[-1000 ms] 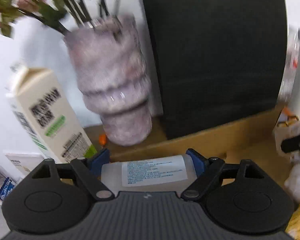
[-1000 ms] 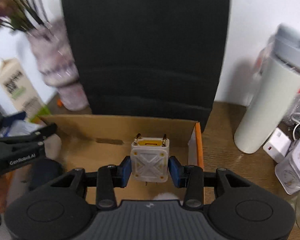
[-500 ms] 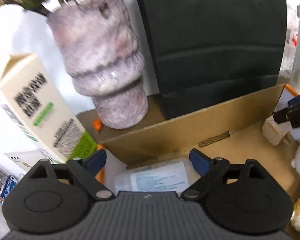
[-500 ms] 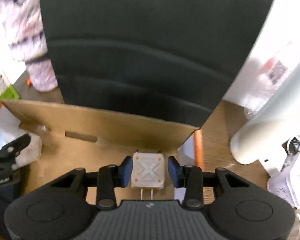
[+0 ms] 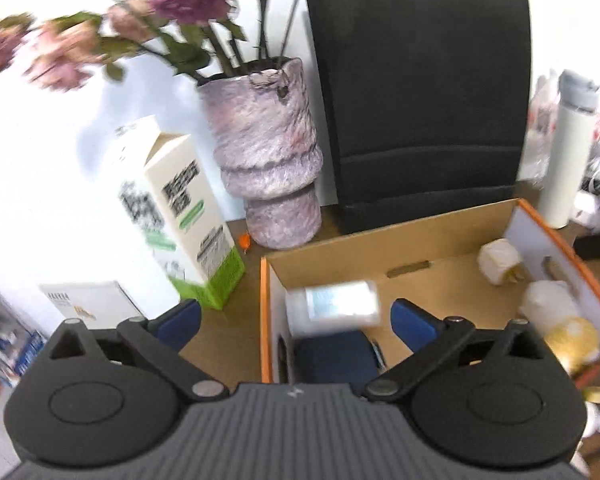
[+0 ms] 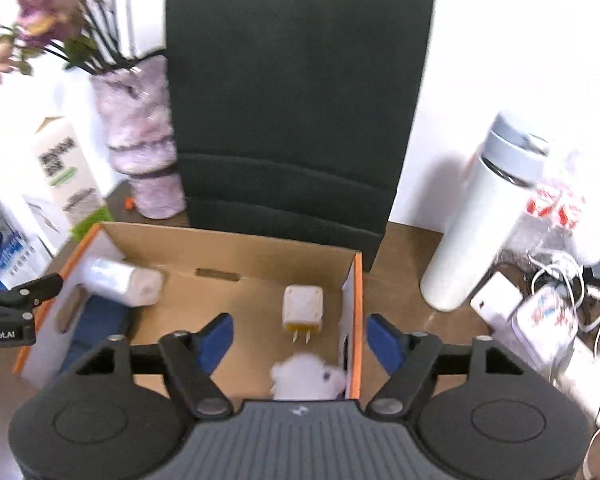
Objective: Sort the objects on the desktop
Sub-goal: 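Lower the left tool onto the black cable coil while the right tool grasps the glittery plastic bag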
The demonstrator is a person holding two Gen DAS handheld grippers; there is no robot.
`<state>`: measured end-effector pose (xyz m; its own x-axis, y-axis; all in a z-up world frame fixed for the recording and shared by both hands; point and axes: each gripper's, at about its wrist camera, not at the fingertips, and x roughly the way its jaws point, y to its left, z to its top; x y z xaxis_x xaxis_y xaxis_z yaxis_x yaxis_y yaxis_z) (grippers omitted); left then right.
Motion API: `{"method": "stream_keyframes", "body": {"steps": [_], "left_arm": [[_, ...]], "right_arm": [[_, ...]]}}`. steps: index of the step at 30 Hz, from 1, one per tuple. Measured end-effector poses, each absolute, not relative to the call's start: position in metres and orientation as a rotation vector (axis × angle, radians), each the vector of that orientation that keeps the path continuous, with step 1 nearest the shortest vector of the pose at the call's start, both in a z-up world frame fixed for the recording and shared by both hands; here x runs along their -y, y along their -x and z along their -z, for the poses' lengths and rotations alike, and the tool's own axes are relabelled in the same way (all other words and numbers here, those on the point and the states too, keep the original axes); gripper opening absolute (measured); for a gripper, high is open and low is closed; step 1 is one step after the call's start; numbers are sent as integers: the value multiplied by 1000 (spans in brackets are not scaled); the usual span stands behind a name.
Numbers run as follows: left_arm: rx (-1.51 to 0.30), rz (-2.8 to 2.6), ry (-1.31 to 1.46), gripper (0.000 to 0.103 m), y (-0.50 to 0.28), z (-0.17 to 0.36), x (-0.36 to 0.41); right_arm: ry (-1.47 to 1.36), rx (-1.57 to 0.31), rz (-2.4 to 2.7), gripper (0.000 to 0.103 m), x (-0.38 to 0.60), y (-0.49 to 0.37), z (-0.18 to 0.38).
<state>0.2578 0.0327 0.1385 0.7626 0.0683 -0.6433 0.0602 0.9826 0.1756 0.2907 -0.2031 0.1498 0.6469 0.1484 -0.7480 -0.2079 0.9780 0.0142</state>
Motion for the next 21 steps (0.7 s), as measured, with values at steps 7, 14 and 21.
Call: {"method": "stream_keyframes", "body": {"steps": [7,14,21], "left_arm": [[-617,-31,-51,103,-162,-116,-36],[-650,72,-3,103,-73,-67,-27],[-738,130,-76,103,-8,-20,-13]], "right_arm": [[16,-711,-248,79,207,-189,-121],[-38,-626,-252,80,200,-89,-69],[-59,-624,-284,80,197,-17,-31]]}}
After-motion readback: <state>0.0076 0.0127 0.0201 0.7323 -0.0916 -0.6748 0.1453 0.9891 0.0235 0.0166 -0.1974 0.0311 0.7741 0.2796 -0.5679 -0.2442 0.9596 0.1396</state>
